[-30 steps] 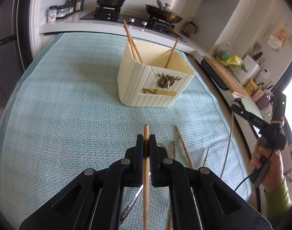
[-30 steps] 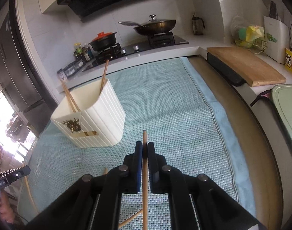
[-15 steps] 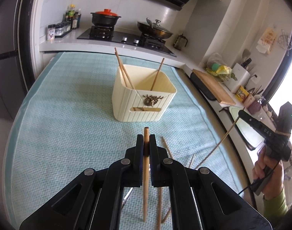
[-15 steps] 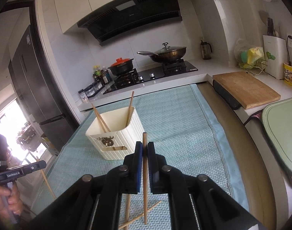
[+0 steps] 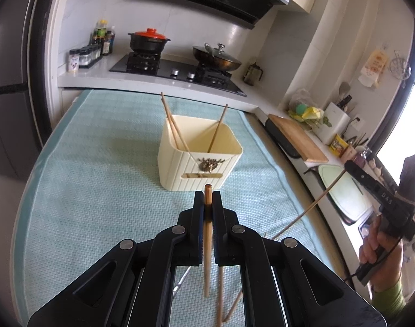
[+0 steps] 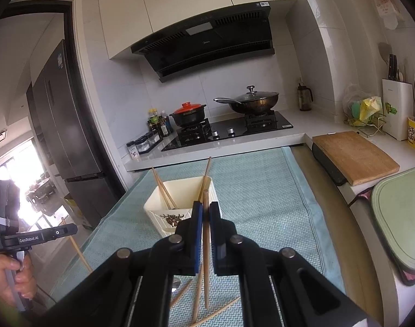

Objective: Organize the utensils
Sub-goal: 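Carry both held chopsticks up over the cream holder, then open both tools to drop the chopsticks into the holder, then move both tools back down toward the spoon and chopsticks, then close the right tool on a wooden chopstick, then lower the left tool onto the silver spoon bowl and close it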

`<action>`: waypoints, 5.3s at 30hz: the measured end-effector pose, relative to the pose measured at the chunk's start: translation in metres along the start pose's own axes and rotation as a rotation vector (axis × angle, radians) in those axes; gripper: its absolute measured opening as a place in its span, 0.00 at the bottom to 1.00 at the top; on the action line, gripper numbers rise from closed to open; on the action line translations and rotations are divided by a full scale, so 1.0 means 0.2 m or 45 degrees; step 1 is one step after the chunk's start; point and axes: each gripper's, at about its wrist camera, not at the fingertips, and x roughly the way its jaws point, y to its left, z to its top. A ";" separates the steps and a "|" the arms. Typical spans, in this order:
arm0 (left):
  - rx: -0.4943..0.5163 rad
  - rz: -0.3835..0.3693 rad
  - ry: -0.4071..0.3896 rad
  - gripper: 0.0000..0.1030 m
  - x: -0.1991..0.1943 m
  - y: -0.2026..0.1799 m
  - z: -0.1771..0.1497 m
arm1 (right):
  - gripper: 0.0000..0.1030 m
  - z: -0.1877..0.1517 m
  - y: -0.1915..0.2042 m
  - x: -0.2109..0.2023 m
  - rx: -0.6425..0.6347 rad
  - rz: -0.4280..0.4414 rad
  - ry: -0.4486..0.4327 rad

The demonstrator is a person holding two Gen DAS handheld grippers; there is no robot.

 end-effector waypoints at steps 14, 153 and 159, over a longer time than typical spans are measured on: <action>0.081 0.031 -0.116 0.03 -0.08 -0.04 0.42 | 0.05 0.30 0.16 0.07 -0.102 0.069 -0.067; 0.236 0.081 0.498 0.98 0.55 0.10 -0.54 | 0.07 -0.88 -0.07 0.67 -0.003 -0.232 0.729; 0.409 0.120 0.541 0.98 0.78 -0.02 -0.47 | 0.07 -0.89 -0.08 0.59 -0.011 -0.226 0.734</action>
